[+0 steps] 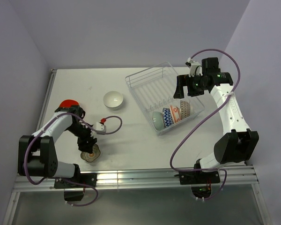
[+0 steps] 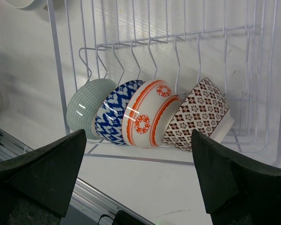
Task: Load the bowls into the dish rack
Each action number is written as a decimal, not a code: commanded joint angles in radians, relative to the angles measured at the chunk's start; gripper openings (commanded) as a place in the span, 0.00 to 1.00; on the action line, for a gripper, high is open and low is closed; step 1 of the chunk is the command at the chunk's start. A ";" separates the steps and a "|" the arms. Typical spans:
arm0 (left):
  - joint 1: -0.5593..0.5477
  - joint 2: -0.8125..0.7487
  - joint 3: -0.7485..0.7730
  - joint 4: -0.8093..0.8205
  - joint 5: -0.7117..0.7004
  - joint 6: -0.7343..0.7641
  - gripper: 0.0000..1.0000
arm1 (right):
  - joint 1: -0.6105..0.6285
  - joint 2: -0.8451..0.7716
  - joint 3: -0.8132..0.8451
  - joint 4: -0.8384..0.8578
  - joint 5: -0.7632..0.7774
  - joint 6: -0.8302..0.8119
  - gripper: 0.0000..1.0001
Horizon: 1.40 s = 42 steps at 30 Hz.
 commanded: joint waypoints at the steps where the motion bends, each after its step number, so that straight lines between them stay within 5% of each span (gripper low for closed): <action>1: 0.003 0.019 -0.005 0.039 -0.007 0.038 0.65 | -0.006 -0.050 -0.003 0.039 0.005 0.012 1.00; 14: 0.003 0.066 -0.041 0.129 -0.039 0.020 0.47 | -0.005 -0.050 -0.009 0.039 0.016 0.014 1.00; 19: 0.002 0.072 -0.038 0.168 -0.026 0.001 0.27 | -0.009 -0.050 -0.009 0.043 -0.007 0.027 1.00; 23: -0.001 0.075 0.002 0.194 0.036 -0.061 0.00 | -0.014 -0.056 -0.012 0.043 -0.065 0.034 1.00; 28: -0.026 0.108 0.106 0.203 0.198 -0.215 0.00 | -0.066 -0.070 -0.015 0.056 -0.169 0.053 0.99; 31: -0.059 0.109 0.197 0.287 0.311 -0.391 0.00 | -0.083 -0.084 -0.006 0.078 -0.208 0.081 0.97; 35: -0.124 0.100 0.304 0.601 0.396 -0.854 0.00 | -0.095 -0.107 0.031 0.108 -0.294 0.126 0.94; 42: -0.234 0.213 0.499 1.360 0.329 -1.563 0.00 | -0.094 -0.119 0.078 0.105 -0.416 0.201 0.95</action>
